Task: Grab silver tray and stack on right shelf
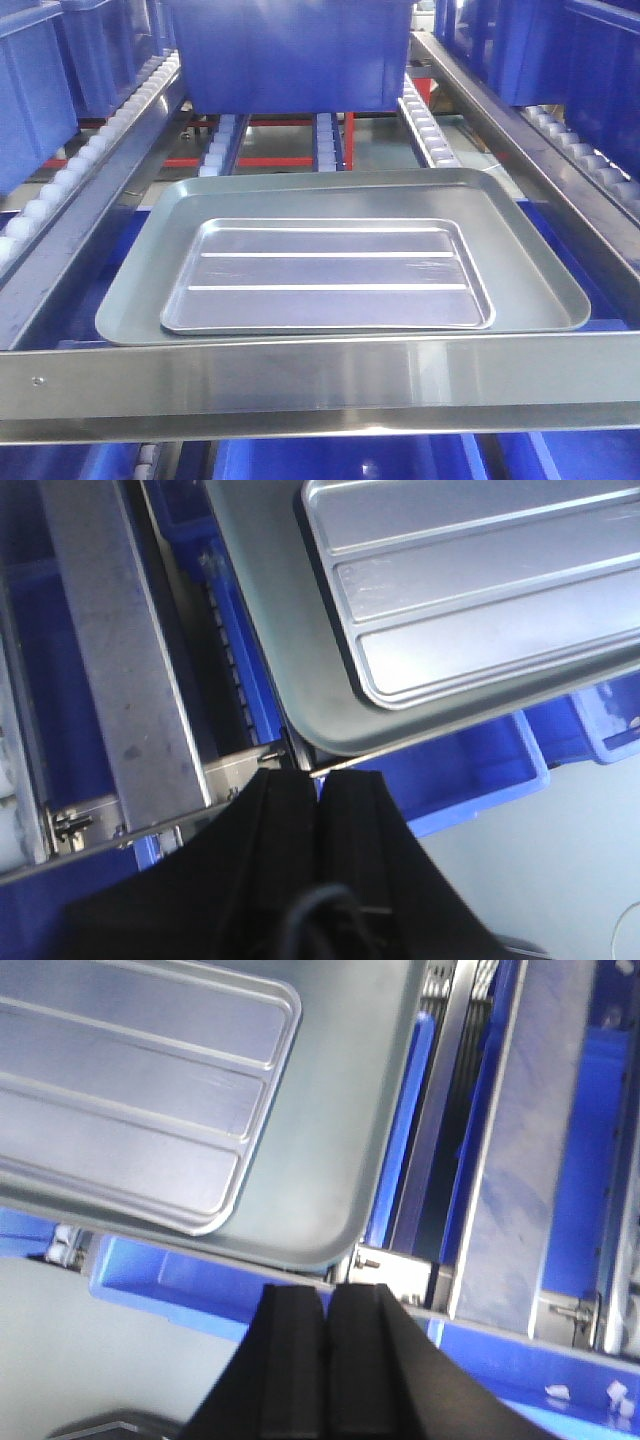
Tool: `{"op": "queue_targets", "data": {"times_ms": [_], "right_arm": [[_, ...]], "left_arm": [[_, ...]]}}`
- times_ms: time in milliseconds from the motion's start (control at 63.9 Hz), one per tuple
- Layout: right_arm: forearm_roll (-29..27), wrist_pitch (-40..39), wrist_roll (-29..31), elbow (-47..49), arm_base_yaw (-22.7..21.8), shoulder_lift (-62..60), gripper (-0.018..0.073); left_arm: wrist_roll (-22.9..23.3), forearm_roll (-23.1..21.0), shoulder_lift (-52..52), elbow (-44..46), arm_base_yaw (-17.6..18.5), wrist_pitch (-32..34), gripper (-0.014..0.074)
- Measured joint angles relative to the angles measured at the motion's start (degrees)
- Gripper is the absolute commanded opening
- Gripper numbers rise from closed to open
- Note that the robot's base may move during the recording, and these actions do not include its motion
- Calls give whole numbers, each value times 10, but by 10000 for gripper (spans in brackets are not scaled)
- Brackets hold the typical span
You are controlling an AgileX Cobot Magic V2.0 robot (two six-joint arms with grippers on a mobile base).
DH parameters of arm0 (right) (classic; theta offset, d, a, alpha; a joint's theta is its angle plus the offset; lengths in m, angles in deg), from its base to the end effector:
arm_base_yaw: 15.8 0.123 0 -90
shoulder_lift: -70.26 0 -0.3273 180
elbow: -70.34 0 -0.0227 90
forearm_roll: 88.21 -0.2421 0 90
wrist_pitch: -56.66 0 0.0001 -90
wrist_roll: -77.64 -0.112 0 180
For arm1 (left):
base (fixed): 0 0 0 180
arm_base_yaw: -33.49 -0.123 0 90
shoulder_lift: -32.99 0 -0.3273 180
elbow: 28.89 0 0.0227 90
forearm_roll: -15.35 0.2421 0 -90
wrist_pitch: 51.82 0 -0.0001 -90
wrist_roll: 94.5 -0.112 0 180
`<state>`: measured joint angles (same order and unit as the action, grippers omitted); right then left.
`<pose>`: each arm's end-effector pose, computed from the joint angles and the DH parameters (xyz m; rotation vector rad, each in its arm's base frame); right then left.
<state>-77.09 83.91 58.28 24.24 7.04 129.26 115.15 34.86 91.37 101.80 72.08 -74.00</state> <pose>0.1458 0.0507 0.2878 -0.2236 2.2952 0.1881 0.1281 -0.0841 0.2802 0.4628 2.2130 -0.3296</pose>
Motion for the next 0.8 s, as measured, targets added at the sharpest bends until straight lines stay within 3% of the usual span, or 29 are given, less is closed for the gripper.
{"op": "queue_targets", "data": {"times_ms": [172, 454, 798], "right_arm": [[0, -3, 0, -57, 2, -134, 57], [0, -3, 6, -69, 3, -365, 57], [0, 0, 8, -69, 3, -397, 57]], "left_arm": [[0, 2, -127, -52, 0, 3, -93], [-38, 3, -320, -57, 0, -23, -93], [-42, 3, -361, -58, 0, -27, -93]]}}
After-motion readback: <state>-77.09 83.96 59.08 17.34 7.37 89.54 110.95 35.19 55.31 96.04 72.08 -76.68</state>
